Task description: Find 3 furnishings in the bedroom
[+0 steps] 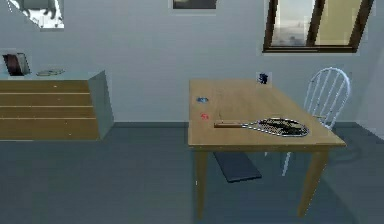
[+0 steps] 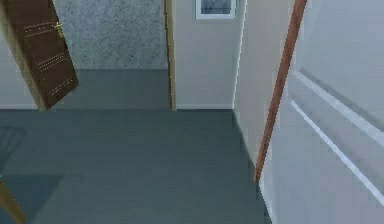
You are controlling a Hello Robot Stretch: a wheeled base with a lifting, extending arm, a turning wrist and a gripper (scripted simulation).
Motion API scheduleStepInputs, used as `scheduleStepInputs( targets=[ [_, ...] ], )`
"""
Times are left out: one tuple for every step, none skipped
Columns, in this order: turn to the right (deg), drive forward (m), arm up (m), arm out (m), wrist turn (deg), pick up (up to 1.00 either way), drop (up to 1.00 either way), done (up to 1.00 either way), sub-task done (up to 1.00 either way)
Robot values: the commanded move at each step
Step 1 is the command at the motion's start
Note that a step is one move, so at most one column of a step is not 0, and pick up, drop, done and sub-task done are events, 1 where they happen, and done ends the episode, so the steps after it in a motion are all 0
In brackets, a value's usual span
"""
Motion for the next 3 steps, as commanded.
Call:
scheduleStepInputs(
  targets=[
    [0.0, 0.30, 0.00, 0.00, 0.0, 0.00, 0.00, 0.00, 0.00],
    [15.0, 0.00, 0.00, 0.00, 0.0, 0.00, 0.00, 0.00, 0.00],
    [0.0, 0.00, 0.00, 0.00, 0.0, 0.00, 0.00, 0.00, 1.00]
  ],
)
